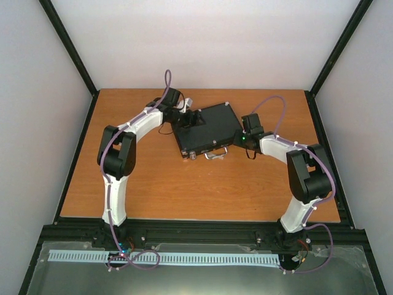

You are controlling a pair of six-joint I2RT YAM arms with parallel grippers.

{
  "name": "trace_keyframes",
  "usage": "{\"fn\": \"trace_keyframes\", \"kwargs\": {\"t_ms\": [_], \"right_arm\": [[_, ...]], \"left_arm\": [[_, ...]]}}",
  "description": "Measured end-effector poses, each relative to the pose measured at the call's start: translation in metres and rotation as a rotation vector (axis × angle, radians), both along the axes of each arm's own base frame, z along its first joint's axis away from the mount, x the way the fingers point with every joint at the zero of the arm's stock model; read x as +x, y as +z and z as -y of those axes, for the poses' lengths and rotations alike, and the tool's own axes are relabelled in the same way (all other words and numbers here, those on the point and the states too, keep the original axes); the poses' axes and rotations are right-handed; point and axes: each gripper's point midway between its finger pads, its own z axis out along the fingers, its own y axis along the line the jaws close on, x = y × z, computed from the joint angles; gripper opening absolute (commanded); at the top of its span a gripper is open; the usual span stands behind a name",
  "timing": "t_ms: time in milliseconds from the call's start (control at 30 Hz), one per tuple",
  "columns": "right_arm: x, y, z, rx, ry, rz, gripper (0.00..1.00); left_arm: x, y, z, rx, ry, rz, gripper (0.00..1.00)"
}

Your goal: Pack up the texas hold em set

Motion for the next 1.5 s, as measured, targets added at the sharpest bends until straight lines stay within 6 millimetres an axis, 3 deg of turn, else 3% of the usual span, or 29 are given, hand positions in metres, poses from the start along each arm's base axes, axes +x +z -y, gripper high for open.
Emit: {"fn": "trace_keyframes", "kwargs": {"t_ms": [1067,1200,1300,1500], "right_arm": [[0.032,-0.008,-0.005,0.272,-0.193,0.059,0.03],[0.024,-0.012,-0.005,0.289,-0.202,0.042,0.03],[-0.008,-0.049,0.003,0.253,-0.218,-0.072,0.03],[-0.011,-0.046,0.004,0.238,-0.213,-0.082,0.03]], "left_arm": [[-0.005,-0.001,-0.010,0.008,-0.009,0.100,0.95],[-0.009,-0.001,-0.012,0.006,-0.011,0.096,0.95],[-0.013,-0.002,-0.013,0.007,-0.012,0.091,0.95],[-0.017,-0.002,-0.014,0.006,-0.014,0.088,0.95]]}}
